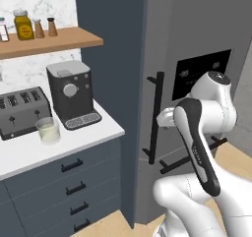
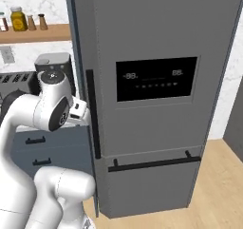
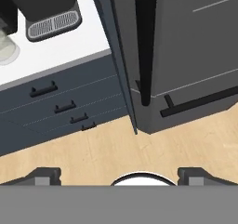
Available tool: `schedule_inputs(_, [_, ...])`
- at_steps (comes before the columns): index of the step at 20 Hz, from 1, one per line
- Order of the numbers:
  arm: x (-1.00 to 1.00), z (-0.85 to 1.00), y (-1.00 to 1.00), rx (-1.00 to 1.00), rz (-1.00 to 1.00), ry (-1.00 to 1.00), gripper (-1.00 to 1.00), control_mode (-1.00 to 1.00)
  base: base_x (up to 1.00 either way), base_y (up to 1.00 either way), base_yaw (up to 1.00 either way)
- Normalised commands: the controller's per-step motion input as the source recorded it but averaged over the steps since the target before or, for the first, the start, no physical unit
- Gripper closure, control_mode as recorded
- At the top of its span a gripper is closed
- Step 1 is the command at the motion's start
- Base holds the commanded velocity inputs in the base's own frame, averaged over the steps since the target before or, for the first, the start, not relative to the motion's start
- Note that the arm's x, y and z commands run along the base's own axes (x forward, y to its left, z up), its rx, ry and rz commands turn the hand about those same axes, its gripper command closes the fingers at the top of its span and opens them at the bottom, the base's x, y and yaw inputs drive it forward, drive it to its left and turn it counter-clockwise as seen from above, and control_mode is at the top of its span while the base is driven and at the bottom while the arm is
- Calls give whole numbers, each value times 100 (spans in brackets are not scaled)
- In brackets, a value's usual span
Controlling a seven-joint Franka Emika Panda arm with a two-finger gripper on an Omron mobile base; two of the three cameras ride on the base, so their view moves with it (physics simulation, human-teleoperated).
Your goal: Grab a lemon wedge from the fridge and one ice cube from the ice bowl, and put them in the glass of lemonade.
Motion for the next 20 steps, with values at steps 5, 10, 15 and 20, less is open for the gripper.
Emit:
schedule_inputs(5, [0,0,0,0,0,0,-100,100,0,4,-14])
schedule_inputs(10, [0,0,0,0,0,0,-100,100,0,0,-17])
schedule_inputs(15, [0,0,0,0,0,0,-100,100,-4,0,-16])
schedule_inputs(20, [0,0,0,0,0,0,-100,100,-25,0,-11])
